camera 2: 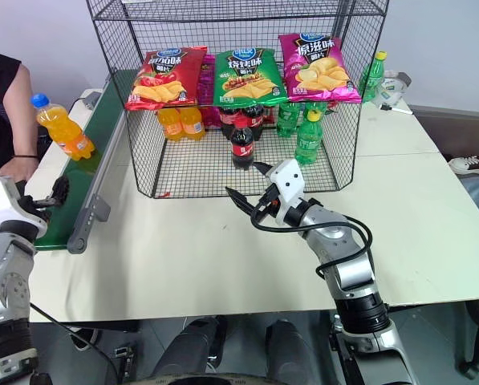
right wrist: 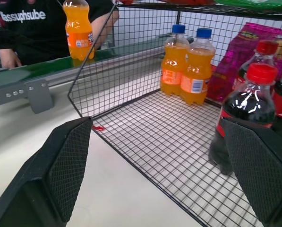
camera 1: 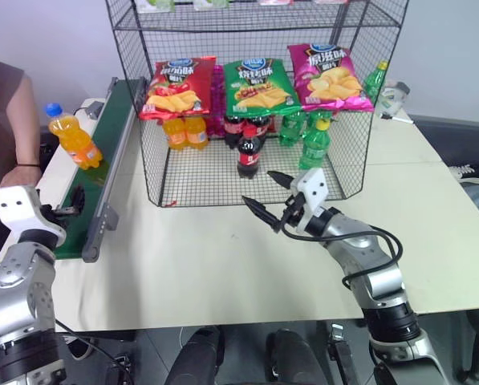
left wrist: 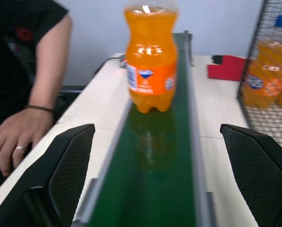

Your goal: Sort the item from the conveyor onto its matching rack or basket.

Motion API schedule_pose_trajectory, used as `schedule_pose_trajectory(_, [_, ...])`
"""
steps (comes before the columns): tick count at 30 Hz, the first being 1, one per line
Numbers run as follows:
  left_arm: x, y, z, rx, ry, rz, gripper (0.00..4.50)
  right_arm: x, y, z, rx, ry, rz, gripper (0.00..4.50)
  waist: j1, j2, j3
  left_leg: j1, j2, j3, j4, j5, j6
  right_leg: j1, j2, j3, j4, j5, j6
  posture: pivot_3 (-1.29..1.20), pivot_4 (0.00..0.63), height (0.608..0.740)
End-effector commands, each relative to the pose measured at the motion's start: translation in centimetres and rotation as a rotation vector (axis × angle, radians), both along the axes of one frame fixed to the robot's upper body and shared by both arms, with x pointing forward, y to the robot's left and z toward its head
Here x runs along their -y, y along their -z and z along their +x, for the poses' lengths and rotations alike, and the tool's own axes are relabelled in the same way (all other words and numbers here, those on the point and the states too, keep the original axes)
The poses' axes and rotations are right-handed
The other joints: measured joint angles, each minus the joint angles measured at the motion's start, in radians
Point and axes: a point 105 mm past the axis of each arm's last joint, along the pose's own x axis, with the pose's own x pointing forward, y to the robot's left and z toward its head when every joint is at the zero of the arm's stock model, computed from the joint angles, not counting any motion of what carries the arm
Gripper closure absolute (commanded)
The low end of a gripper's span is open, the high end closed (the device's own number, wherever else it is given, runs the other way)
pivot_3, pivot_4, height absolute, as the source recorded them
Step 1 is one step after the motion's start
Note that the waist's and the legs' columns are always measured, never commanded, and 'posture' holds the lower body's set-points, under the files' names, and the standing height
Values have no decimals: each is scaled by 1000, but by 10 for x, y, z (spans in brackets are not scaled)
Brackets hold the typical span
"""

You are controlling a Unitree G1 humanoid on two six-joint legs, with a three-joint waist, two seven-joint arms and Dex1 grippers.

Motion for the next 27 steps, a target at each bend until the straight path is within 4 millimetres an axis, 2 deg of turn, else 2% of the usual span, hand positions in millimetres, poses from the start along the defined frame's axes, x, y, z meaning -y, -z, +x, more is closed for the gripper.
schedule_pose_trajectory(1, [-10,-17,-5,60,-31,25,36,-6,-13,-4,50,-31,21,0,0,0,0,0,0,0,0,0,0,0,0,0,0,0,0,0,150,740])
schedule_pose_trajectory(13, [-13,-18,-7,66,-34,27,36,-9,-11,-6,44,-45,17,0,0,0,0,0,0,0,0,0,0,0,0,0,0,0,0,0,150,740])
schedule_pose_trajectory(27, [-14,-30,-7,122,-20,36,36,-13,-10,-8,41,-63,14,0,0,0,0,0,0,0,0,0,0,0,0,0,0,0,0,0,150,740])
